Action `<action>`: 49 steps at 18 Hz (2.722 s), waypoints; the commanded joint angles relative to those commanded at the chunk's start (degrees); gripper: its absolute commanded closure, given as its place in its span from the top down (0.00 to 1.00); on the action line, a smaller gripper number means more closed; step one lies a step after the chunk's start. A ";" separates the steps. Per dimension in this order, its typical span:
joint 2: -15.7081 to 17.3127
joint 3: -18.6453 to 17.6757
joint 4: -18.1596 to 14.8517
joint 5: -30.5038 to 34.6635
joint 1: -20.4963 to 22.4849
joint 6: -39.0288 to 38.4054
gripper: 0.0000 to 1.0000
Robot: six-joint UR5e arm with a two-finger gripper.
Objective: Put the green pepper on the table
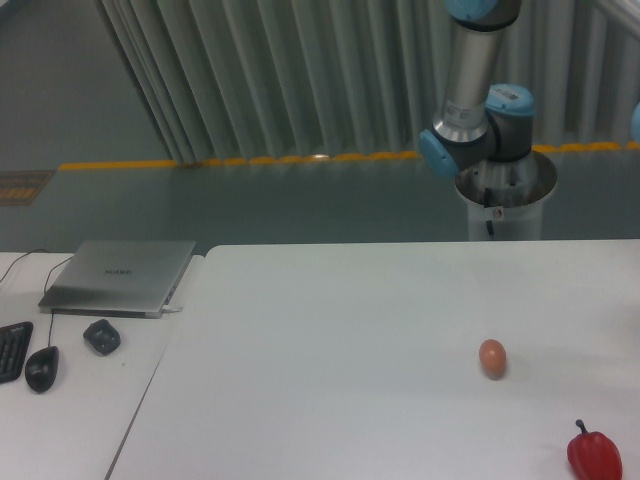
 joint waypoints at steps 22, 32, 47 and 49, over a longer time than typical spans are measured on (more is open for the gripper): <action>-12.57 10.99 8.53 0.17 0.26 -52.58 1.00; -16.35 11.96 8.61 0.26 1.32 -58.64 1.00; -19.61 13.63 10.81 0.26 1.32 -61.55 1.00; -19.69 13.63 10.81 0.26 1.32 -62.25 1.00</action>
